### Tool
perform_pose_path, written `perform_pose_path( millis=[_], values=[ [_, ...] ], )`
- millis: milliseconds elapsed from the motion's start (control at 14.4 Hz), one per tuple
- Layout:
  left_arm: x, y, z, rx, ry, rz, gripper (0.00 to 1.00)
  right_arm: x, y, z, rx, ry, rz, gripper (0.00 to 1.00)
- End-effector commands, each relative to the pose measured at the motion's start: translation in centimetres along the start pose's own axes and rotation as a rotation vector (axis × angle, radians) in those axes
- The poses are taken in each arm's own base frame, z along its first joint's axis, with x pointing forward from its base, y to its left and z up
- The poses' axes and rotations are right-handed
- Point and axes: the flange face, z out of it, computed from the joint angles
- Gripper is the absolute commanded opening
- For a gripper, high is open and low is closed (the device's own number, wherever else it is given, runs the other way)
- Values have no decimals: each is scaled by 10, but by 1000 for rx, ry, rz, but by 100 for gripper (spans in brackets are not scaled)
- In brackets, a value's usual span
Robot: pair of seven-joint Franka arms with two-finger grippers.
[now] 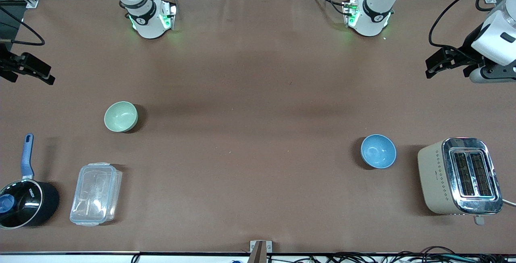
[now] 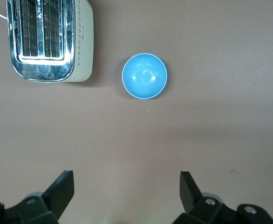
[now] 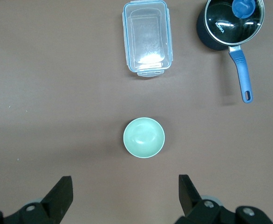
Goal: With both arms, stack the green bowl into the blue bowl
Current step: 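Reach the left gripper to the blue bowl while the right gripper reaches the green bowl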
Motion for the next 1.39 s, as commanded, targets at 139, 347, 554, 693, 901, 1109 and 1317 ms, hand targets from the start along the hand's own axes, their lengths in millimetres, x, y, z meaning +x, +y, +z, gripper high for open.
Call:
perform_pose_path(
  millis=[139,347,554,693,901,1109,1317],
  values=[
    [10,-3,5,-7,-8,6,100,1,2,-3,-17,-4,-7,100],
    [37,-3,56,-9,-79,6,100,1,2,-3,-17,-6,-7,100],
    [64,-3,141,1,-171,-8,100,4,5,5,-41,-20,-16,100],
    [83,-6,205,6,-180,-57,100,8,14,29,-56,-60,-64,100],
    [108,-8,305,14,-207,-145,100,12,62,97,-34,-113,-123,100],
    [118,-5,361,1,-195,-149,100,1,104,190,35,-85,-162,100],
    [124,-21,396,-9,-181,-175,100,-27,106,281,26,-31,-159,100]
  ],
)
